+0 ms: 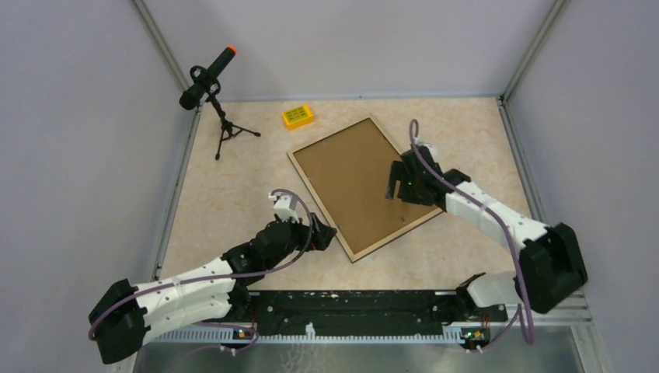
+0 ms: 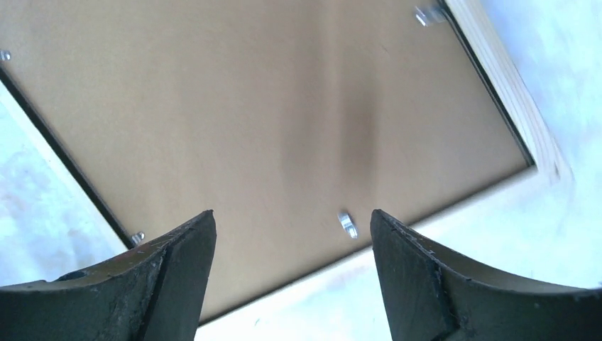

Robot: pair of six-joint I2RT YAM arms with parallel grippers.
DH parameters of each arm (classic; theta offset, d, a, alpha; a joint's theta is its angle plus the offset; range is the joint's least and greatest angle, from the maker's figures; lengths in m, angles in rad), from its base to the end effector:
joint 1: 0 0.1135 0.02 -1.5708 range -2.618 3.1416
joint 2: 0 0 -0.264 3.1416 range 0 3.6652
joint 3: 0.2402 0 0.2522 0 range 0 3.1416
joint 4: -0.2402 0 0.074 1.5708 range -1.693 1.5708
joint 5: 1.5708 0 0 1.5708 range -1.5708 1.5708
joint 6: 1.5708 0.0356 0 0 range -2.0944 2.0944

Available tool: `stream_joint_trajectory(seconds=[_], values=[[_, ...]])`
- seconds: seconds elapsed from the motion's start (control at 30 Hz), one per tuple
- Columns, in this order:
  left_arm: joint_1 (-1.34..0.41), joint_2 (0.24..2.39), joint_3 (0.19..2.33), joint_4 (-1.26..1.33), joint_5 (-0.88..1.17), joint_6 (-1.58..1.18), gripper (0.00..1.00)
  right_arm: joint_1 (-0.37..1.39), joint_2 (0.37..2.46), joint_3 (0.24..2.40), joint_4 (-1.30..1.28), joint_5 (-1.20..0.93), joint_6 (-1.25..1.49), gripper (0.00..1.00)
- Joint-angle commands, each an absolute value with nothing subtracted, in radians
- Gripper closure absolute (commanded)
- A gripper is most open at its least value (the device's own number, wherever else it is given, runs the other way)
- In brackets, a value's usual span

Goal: Put the photo into the frame

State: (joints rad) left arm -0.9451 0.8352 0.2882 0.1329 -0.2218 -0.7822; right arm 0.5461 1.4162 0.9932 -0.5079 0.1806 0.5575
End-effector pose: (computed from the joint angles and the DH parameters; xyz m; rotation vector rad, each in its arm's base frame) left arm 0.1134 -0.1436 0.1893 0.0186 2.0881 -0.8829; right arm 0.2532 0.1464 0.2411 0.0891 2.4946 0.2410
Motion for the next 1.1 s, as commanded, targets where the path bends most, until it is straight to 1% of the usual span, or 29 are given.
stream_joint_trajectory(seconds=[0.0,0.07,0.17,0.27,0.37,0.47,0.63,0.93,1.07], values=[[-0.939,0.786,0.212,0.231,-0.378,-0.696,0.02,0.494,1.25,0.853,-0.655,0.257,0.906,0.22],[-0.935,0.798,0.181,0.284,-0.372,-0.697,0.02,0.439,1.176,0.779,-0.666,0.251,1.028,0.25],[-0.926,0.827,0.191,0.28,-0.363,-0.701,0.02,0.367,1.128,0.7,-0.674,0.258,1.145,0.29],[-0.923,0.844,0.184,0.303,-0.346,-0.686,0.02,0.353,1.13,0.671,-0.638,0.272,1.172,0.4],[-0.918,0.826,0.159,0.327,-0.338,-0.685,0.01,0.352,1.189,0.687,-0.62,0.261,1.168,0.49],[-0.908,0.794,0.133,0.351,-0.323,-0.681,0.02,0.351,1.249,0.714,-0.633,0.271,1.17,0.5],[-0.892,0.759,0.105,0.373,-0.298,-0.677,0.02,0.351,1.272,0.683,-0.581,0.273,1.19,0.55],[-0.869,0.792,0.113,0.381,-0.268,-0.682,0.02,0.351,1.33,0.691,-0.516,0.287,1.181,0.58],[-0.865,0.794,0.114,0.378,-0.27,-0.686,0.02,0.351,1.347,0.678,-0.481,0.27,1.166,0.72]])
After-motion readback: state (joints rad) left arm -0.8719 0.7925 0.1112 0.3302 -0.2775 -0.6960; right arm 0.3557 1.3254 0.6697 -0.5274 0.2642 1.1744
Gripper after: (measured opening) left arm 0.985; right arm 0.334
